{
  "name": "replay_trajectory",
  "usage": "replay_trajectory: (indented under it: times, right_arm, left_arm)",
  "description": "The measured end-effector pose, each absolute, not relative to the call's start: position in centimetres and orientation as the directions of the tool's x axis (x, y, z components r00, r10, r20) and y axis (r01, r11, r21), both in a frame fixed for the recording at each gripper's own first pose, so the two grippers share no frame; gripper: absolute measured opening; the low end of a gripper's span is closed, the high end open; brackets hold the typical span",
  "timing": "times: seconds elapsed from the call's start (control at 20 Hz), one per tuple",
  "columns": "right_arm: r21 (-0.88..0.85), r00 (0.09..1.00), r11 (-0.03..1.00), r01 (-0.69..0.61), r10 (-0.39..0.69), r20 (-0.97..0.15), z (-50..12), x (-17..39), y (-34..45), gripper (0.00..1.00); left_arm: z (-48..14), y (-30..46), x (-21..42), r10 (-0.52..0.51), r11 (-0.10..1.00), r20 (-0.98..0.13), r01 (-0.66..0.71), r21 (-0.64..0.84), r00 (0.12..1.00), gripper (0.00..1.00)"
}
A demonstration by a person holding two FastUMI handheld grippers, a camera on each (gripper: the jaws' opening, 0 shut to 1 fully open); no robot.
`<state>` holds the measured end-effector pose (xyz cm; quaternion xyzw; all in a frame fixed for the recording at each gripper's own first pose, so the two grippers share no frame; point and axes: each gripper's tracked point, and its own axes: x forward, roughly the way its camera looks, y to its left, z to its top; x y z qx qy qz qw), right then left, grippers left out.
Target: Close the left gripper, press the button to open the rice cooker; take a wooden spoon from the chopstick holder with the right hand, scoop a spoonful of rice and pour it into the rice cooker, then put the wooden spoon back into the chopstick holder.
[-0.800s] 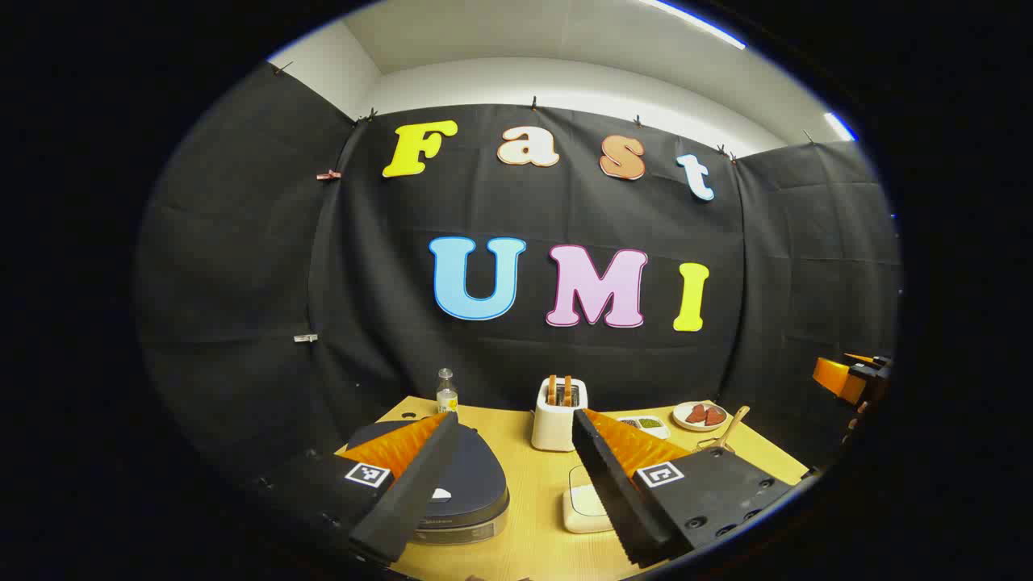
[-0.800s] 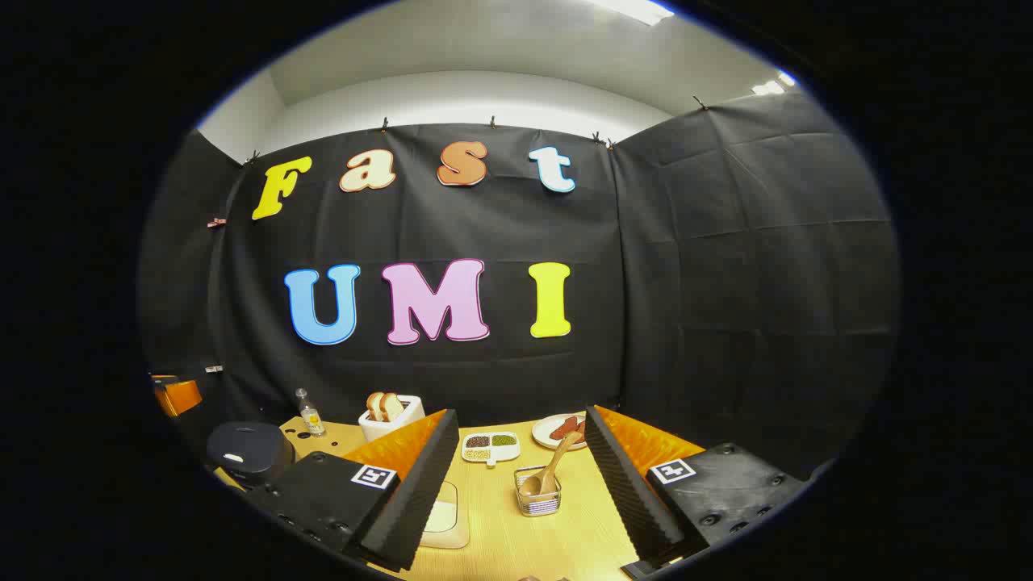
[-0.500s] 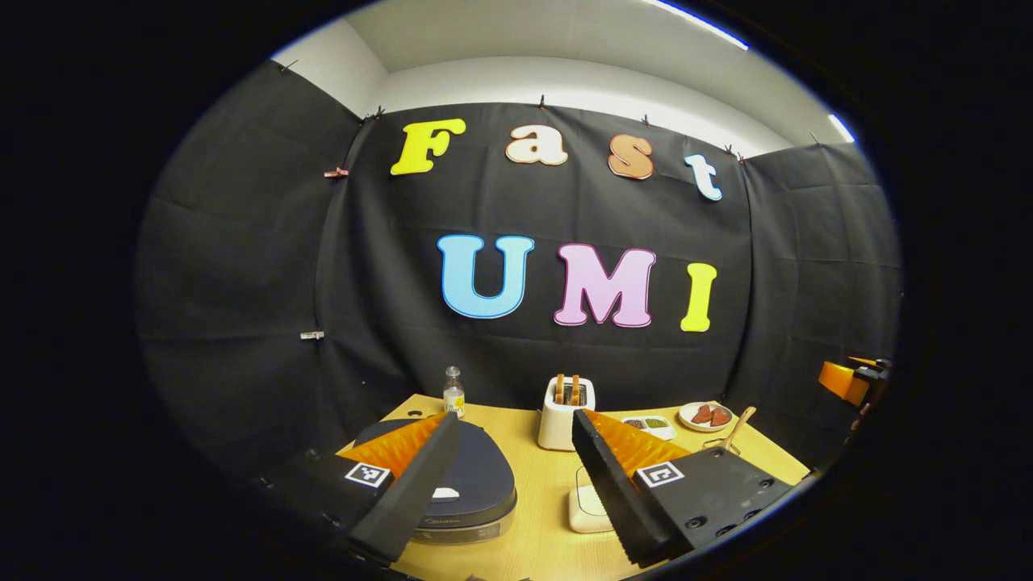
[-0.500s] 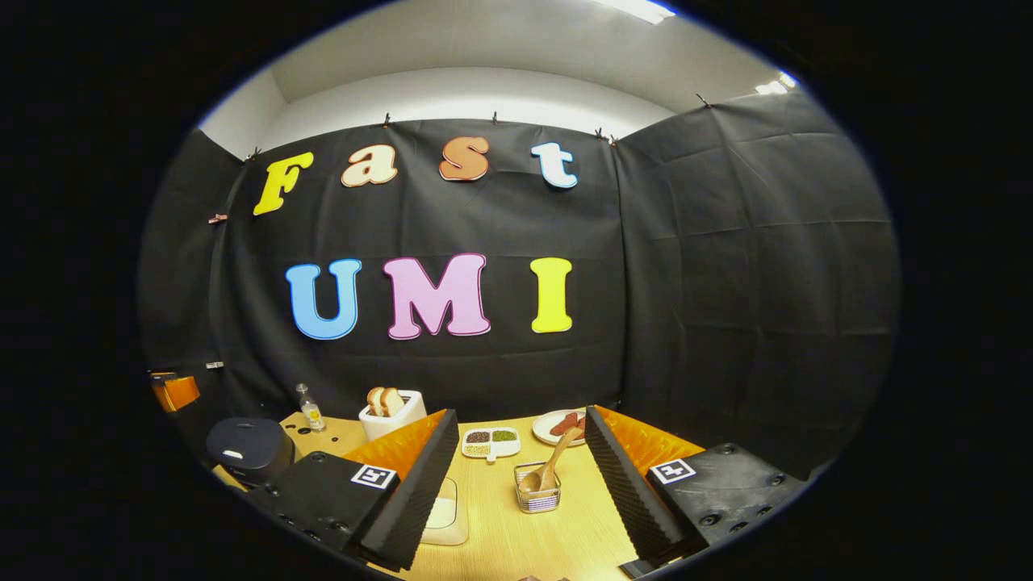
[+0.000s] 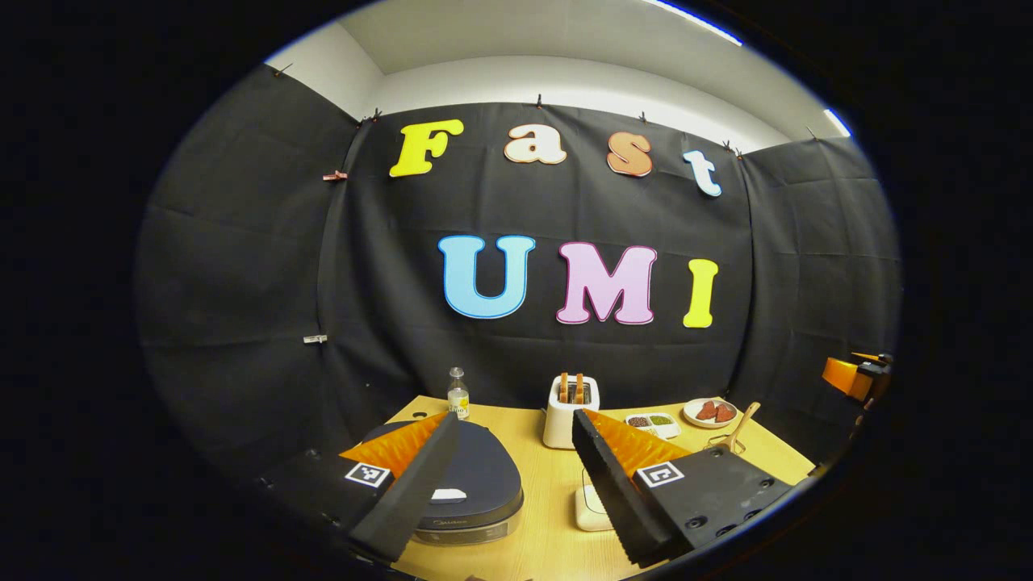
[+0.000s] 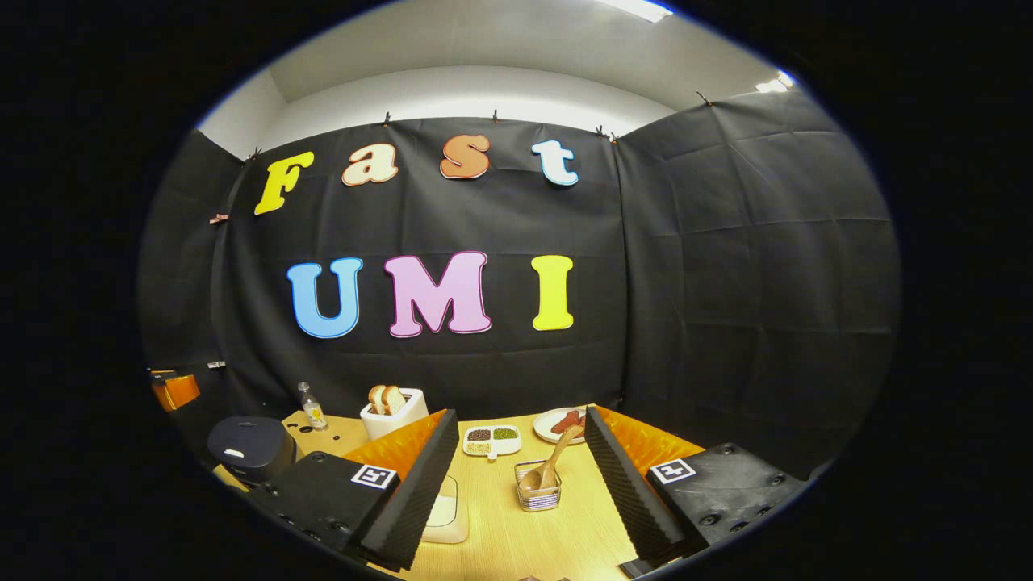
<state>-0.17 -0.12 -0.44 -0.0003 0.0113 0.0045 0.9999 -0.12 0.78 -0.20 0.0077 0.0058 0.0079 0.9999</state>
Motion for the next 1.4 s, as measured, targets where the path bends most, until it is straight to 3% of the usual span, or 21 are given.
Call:
replay_trajectory:
  times: [0.5,0.6,0.9,1.05,1.1,1.25,1.35,1.4]
  right_arm:
    - [-0.005,0.999,1.0,-0.009,0.009,-0.039,-0.9,-0.2,-0.3,0.98]
    - [-0.006,0.999,1.0,-0.005,0.005,-0.043,-1.1,-0.2,-0.5,0.98]
    - [-0.004,0.998,1.0,0.024,-0.024,-0.061,-1.7,-0.6,-1.7,0.98]
    - [0.001,0.996,0.999,0.042,-0.042,-0.08,-2.2,-0.9,-2.3,0.98]
    - [0.004,0.995,0.999,0.048,-0.047,-0.083,-2.2,-0.9,-2.4,0.98]
    - [0.0,0.994,0.998,0.063,-0.063,-0.093,-2.6,-1.0,-2.8,0.98]
    - [-0.006,0.992,0.997,0.071,-0.071,-0.1,-2.8,-1.2,-3.0,0.98]
    - [-0.011,0.992,0.997,0.075,-0.075,-0.105,-3.0,-1.3,-3.1,0.98]
  left_arm:
    - [-0.1,2.2,0.4,0.045,0.999,-0.032,-0.044,0.024,0.998,0.95]
    - [0.0,3.1,0.7,0.055,0.998,-0.034,-0.054,0.027,0.998,0.91]
    - [-1.6,6.3,3.1,0.061,0.998,-0.116,-0.06,0.011,0.991,0.66]
    - [-3.1,7.8,4.5,0.056,0.998,-0.168,-0.058,-0.002,0.984,0.47]
    - [-3.7,8.0,4.8,0.047,0.999,-0.192,-0.051,-0.017,0.98,0.46]
    - [-6.0,8.4,5.6,0.005,0.996,-0.268,-0.03,-0.088,0.963,0.17]
    - [-7.7,9.1,5.8,-0.007,0.992,-0.308,-0.032,-0.123,0.951,0.07]
    - [-8.4,9.3,5.9,-0.016,0.99,-0.329,-0.031,-0.137,0.944,0.08]
